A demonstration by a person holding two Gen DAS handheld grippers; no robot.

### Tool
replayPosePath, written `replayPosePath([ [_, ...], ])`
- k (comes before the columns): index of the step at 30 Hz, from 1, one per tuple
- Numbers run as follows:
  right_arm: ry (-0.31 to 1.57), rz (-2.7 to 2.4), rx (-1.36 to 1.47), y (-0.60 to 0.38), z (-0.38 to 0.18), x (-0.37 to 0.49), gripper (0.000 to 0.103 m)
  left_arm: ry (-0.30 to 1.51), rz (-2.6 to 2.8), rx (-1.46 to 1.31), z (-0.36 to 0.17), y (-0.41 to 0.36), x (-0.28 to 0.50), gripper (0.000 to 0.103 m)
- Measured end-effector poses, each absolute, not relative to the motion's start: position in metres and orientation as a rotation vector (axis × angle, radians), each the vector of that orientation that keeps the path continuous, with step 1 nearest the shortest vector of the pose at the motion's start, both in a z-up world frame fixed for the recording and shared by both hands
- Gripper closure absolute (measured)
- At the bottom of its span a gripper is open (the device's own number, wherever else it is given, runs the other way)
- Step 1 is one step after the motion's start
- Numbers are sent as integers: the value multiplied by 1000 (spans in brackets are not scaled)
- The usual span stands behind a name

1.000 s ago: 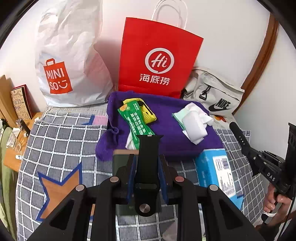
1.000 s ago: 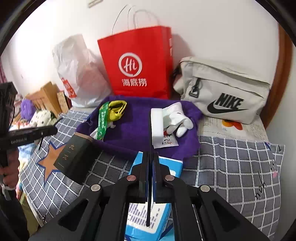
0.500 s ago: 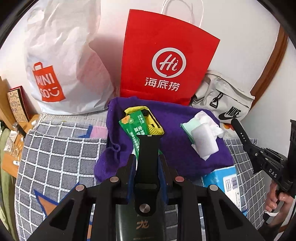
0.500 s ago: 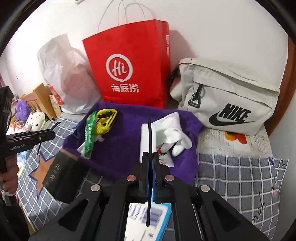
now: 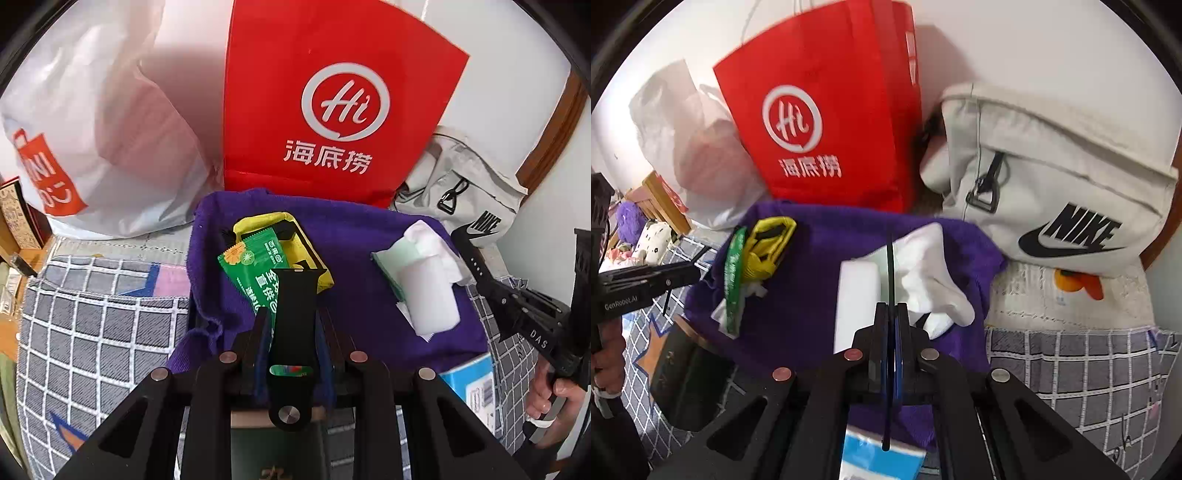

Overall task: Organize soft objects
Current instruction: 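Carry the watch band with the left gripper while the right carries the strap to the towel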

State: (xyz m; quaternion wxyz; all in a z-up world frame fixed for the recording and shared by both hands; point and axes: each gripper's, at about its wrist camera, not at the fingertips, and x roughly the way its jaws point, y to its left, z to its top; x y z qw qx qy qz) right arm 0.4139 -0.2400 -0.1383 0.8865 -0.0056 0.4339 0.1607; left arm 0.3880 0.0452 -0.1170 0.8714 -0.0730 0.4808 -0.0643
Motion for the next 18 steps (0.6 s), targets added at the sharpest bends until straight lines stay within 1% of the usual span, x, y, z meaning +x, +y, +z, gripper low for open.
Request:
replayPosePath([
  [12, 988, 336, -52, -234, -172, 434, 100, 1060, -139, -169, -148, 53, 412, 80],
  [18, 996, 329, -49, -239, -175, 440, 100, 1069, -147, -168, -154, 50, 416, 80],
])
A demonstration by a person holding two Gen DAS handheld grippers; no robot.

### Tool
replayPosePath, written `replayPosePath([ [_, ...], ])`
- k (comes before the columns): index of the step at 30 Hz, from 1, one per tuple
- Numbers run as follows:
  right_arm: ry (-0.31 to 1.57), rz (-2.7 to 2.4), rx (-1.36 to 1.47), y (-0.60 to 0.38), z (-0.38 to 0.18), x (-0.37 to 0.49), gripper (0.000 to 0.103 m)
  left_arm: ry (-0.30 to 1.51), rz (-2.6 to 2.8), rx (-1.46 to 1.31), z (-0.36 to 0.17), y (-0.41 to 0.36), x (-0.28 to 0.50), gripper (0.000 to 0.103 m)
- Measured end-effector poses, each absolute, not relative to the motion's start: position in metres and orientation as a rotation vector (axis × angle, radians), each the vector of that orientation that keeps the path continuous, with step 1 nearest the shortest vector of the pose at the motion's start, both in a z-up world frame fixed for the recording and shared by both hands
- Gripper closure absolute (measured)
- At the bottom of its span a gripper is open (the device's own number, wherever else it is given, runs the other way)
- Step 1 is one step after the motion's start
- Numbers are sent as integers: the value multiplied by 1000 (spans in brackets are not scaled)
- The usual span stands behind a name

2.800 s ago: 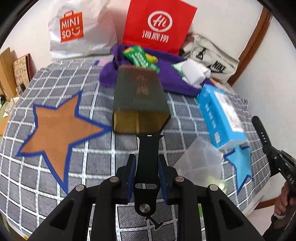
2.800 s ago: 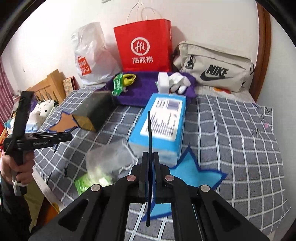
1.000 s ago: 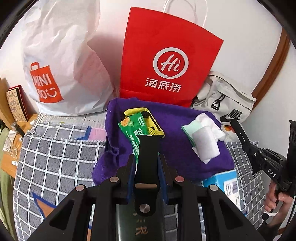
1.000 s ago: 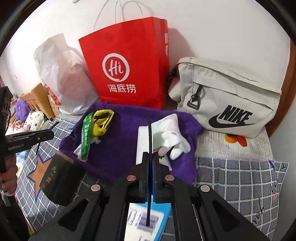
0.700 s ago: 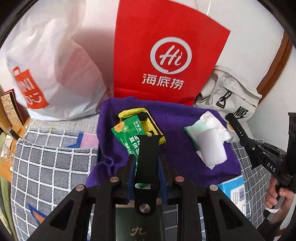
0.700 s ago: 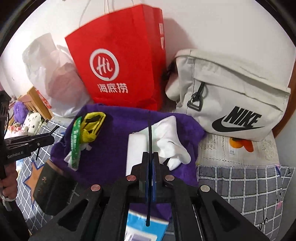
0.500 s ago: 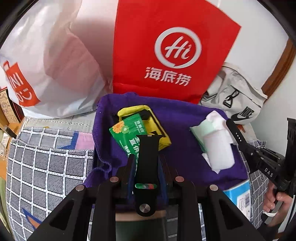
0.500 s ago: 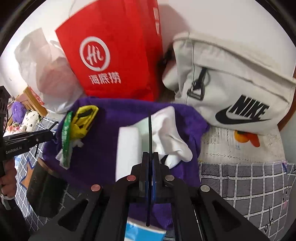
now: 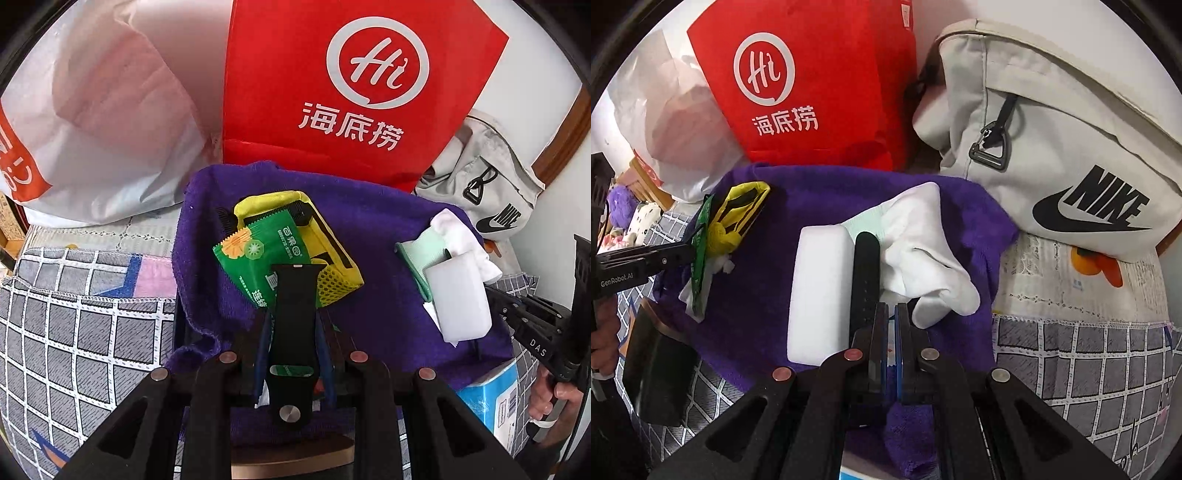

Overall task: Organize soft objects
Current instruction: 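Carry the watch band with the left gripper while the right carries the strap to the towel, then open the left gripper over the towel while the right releases the strap there, then move both tools back toward the green cabbage-print wipes pack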

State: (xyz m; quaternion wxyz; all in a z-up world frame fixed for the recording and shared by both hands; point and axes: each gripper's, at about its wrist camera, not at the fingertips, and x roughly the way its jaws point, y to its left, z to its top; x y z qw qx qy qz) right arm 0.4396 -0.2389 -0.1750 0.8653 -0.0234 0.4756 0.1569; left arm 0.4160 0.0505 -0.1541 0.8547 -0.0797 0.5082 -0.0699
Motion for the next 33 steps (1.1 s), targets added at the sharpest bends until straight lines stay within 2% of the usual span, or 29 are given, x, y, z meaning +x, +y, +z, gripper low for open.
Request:
replayPosePath([
  [5, 982, 333, -49, -238, -170, 436, 99, 1075, -150, -171, -155, 51, 417, 79],
  [8, 962, 341, -55, -237, -160, 428, 95, 1095, -146, -180, -153, 52, 416, 69],
  [10, 945, 340, -49, -236, -153, 423, 80, 1095, -135, -170, -149, 53, 412, 56],
  [11, 935, 339, -44, -236, -148, 419, 65, 1090, -129, -161, -145, 55, 408, 56],
  [12, 929, 337, -42, -236, -145, 415, 56, 1087, -124, -148, -142, 56, 405, 56],
  [22, 865, 377, -96, -221, -118, 332, 50, 1055, -151, -98, -109, 44, 357, 56],
  [33, 895, 409, -58, -227, -131, 217, 44, 982, -204, -128, -87, 33, 258, 56],
])
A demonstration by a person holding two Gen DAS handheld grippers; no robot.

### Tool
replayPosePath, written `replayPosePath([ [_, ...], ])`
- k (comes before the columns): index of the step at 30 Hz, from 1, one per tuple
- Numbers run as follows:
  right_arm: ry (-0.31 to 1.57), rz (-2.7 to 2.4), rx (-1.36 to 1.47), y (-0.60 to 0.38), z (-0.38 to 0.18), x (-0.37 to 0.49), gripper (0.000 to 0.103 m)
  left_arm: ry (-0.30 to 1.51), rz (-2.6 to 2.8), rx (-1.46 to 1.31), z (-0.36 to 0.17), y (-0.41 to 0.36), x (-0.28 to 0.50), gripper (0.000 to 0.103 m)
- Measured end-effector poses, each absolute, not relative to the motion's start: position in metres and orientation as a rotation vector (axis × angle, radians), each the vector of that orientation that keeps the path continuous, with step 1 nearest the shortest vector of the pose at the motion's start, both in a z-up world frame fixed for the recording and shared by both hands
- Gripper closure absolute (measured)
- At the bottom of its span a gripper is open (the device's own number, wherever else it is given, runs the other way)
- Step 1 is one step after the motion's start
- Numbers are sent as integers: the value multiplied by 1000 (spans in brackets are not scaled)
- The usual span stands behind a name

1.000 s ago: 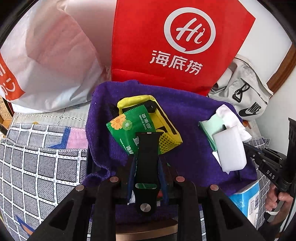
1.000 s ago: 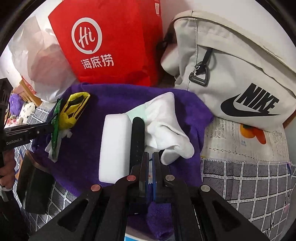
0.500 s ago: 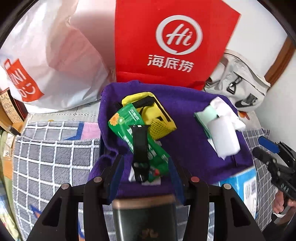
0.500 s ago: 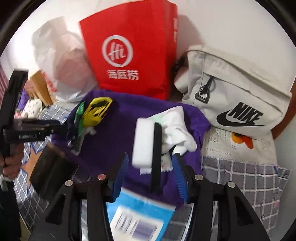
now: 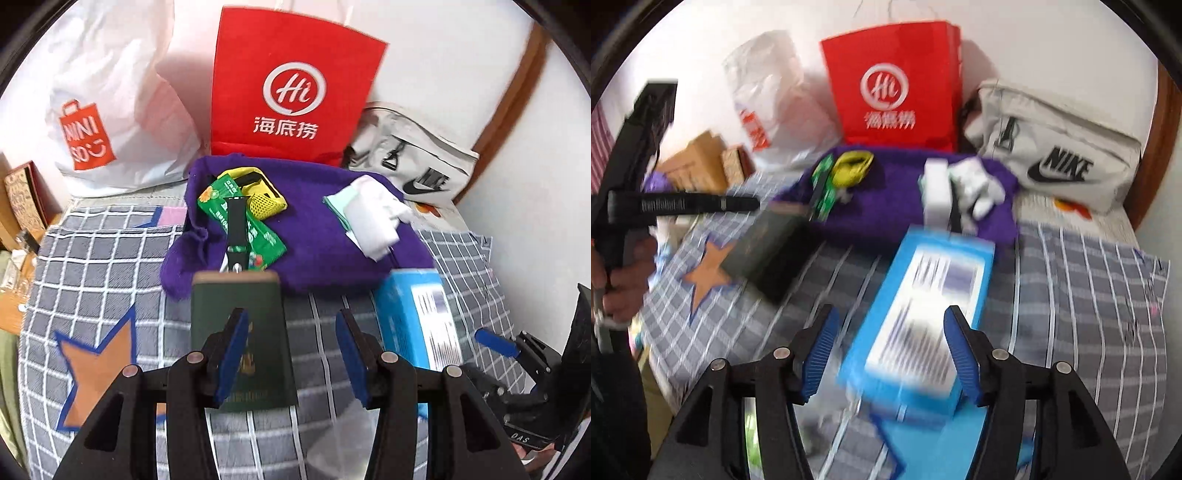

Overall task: Organize soft objects
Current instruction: 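Move both tools back toward the green cabbage-print wipes pack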

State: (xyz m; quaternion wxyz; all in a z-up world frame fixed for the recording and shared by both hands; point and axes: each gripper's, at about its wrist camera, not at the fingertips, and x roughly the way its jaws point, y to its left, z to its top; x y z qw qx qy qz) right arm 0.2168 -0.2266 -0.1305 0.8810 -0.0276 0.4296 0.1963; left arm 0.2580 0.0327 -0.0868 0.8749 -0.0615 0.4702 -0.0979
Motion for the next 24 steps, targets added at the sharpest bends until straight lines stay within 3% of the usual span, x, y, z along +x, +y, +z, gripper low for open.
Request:
replayPosePath([
  [8, 930, 599, 51, -207, -162, 136, 34, 982, -191, -147, -104, 34, 201, 54],
  [12, 914, 645, 3, -187, -175, 114, 20, 977, -197, -161, -113, 37, 177, 54],
  [24, 906, 638, -99, -154, -219, 105, 17, 1001, -198, -230, -140, 59, 146, 54],
])
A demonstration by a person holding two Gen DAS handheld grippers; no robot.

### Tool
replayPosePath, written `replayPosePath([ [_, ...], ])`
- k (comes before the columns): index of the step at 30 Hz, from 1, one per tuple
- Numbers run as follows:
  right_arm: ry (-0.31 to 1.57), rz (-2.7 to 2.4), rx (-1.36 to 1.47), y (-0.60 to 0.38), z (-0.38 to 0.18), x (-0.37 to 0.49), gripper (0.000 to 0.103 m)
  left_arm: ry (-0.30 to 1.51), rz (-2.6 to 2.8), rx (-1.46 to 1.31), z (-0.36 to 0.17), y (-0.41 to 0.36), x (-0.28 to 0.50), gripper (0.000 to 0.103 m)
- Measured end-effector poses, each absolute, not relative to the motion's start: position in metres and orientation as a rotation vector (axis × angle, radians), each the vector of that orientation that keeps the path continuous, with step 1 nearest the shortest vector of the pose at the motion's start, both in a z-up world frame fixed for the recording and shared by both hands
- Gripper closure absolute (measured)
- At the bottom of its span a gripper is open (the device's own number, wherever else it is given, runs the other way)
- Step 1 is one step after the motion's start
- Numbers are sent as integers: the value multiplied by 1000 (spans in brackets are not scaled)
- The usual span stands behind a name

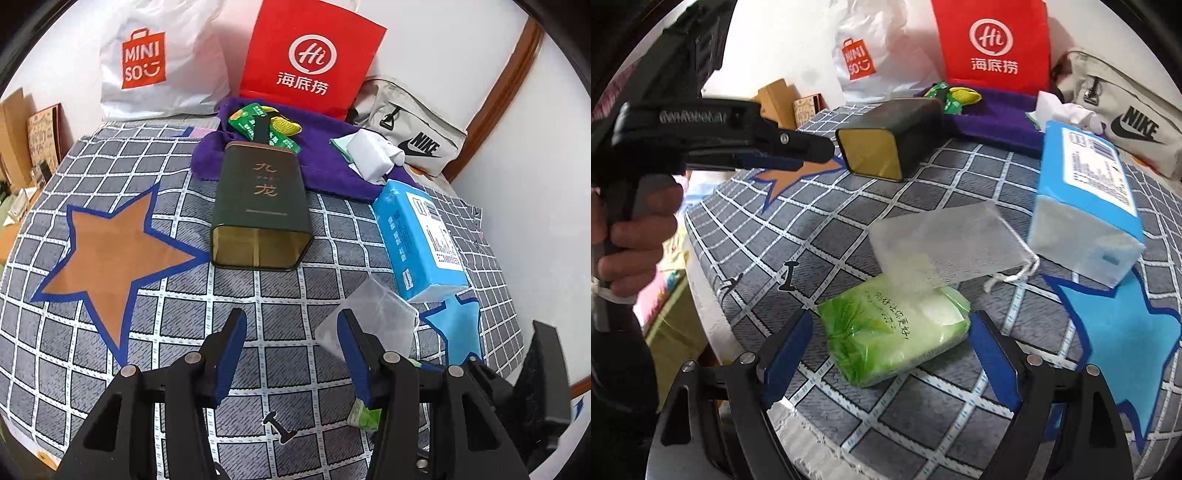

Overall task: Organize soft objects
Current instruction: 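Move both tools back toward the green cabbage-print wipes pack, then grasp the green cabbage-print wipes pack with the right gripper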

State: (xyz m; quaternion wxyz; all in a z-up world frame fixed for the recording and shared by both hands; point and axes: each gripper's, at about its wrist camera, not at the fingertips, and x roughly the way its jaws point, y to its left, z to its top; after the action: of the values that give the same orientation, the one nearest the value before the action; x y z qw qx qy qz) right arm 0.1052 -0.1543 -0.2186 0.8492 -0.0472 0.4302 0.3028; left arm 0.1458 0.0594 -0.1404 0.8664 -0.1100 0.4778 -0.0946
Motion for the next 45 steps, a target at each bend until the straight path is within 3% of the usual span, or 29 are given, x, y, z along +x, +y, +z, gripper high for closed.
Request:
replayPosePath([
  [21, 879, 647, -227, -145, -230, 86, 20, 1090, -288, -193, -179, 25, 152, 54],
  [33, 887, 496, -132, -223, -219, 83, 20, 1103, -310, -66, -188, -16, 176, 51],
  [36, 890, 437, -87, -245, -221, 93, 20, 1103, -329, -39, -187, -26, 183, 42],
  [39, 908, 412, -65, -257, -226, 96, 20, 1096, -370, -3, -183, -37, 186, 40],
  [41, 910, 411, -57, -260, -229, 97, 20, 1086, -423, 20, -180, -47, 187, 30],
  [45, 901, 417, -52, -259, -229, 101, 20, 1082, -447, 117, -183, -66, 187, 22],
])
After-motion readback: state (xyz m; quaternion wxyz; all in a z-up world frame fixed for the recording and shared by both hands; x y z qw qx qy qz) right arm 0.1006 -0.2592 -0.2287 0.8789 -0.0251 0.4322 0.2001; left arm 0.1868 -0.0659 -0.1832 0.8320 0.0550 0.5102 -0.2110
